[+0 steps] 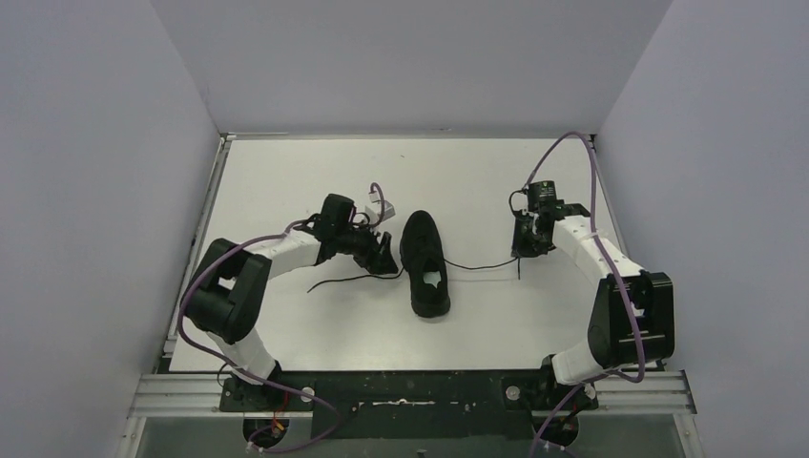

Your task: Tie the shoes

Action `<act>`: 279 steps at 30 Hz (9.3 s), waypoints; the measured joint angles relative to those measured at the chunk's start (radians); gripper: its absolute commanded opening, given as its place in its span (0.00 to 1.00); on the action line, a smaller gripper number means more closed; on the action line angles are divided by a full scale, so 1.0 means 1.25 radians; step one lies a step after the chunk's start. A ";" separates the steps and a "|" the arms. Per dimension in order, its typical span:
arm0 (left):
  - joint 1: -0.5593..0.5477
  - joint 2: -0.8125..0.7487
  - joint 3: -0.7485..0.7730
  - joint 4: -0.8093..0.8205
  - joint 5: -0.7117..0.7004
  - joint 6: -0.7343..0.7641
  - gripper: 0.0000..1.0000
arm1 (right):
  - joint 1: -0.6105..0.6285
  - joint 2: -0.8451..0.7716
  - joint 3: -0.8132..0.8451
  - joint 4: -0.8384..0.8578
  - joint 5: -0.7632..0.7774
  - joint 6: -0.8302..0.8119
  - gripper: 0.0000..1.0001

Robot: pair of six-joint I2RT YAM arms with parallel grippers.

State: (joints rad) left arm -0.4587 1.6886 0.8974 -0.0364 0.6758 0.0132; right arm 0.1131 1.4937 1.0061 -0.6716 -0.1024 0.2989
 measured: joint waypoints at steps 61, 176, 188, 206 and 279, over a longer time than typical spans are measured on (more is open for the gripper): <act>-0.108 -0.020 -0.193 0.660 0.076 0.060 0.00 | 0.339 0.467 0.519 0.179 -0.590 0.302 0.06; -0.007 0.212 0.355 -0.337 0.042 0.338 0.00 | 0.192 0.103 0.021 0.503 -0.715 -0.175 0.00; -0.081 -0.209 -0.092 0.098 -0.047 -0.604 0.00 | 0.211 0.094 0.020 0.525 -0.567 -0.003 0.00; -0.393 -0.077 -0.138 0.519 -0.558 -1.129 0.00 | 0.228 0.095 0.083 0.444 -0.520 0.016 0.00; 0.006 0.146 -0.049 0.911 0.220 -0.526 0.62 | 0.234 0.172 0.288 0.148 -0.554 -0.078 0.00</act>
State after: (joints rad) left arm -0.4507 1.8717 0.8368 1.1023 0.9504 -0.6449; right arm 0.4053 1.7092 1.3666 -0.4870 -0.7944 0.2008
